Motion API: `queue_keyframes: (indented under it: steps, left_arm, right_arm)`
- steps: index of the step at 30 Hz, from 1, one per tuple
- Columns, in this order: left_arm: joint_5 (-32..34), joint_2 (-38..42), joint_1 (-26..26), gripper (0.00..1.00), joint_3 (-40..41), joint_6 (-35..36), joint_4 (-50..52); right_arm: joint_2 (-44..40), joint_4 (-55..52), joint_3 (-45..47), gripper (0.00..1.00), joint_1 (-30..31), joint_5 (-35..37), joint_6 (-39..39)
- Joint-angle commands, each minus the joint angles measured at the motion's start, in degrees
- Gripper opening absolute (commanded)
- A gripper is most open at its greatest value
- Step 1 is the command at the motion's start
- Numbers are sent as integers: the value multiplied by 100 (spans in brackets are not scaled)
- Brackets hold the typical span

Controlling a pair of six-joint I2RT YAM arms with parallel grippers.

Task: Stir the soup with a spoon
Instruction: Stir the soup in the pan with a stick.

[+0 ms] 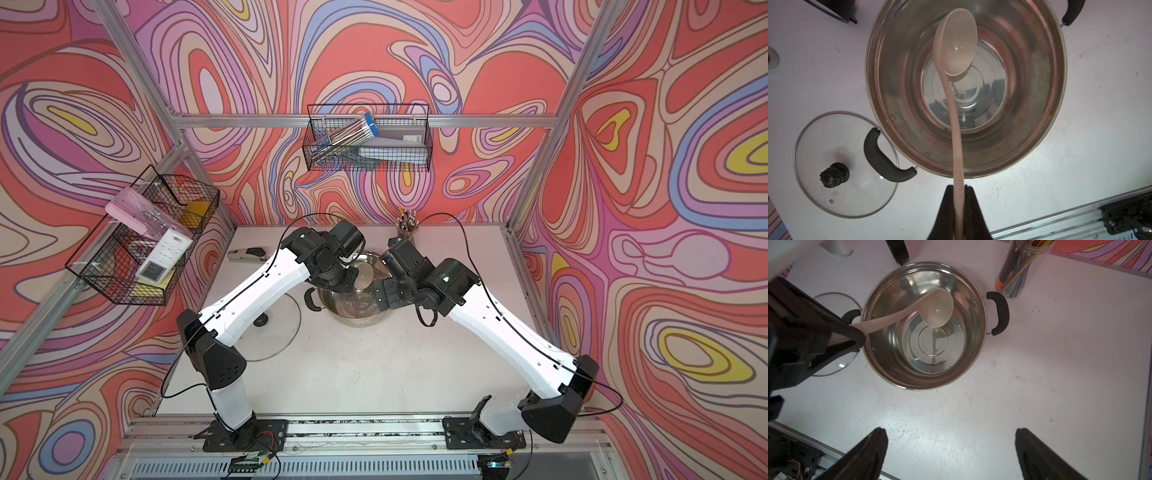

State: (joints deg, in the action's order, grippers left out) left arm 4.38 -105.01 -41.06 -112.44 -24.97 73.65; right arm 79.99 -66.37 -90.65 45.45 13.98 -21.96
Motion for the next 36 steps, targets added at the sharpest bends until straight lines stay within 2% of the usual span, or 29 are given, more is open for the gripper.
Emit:
queue_keyframes:
  steps: [1, 11, 18, 27, 36]
  left_arm:
    - [-388, -38, -77, 0, -63, -42, -219]
    - [-684, 563, -227, 0, 889, -167, -304]
    - [-346, 1178, -226, 0, 1540, -273, -112]
    - [296, 1050, -54, 0, 1238, -118, 520]
    - [678, 408, 175, 0, 148, 137, 595]
  right_arm:
    - [-319, 259, 295, 98, 16, -148, 214]
    - [-660, 731, 813, 98, 16, -845, 585]
    - [-661, 1136, 1006, 98, 16, -1175, 701]
    - [-458, 1192, 818, 98, 11, -1128, 702]
    - [-554, 1080, 803, 98, 15, -869, 553]
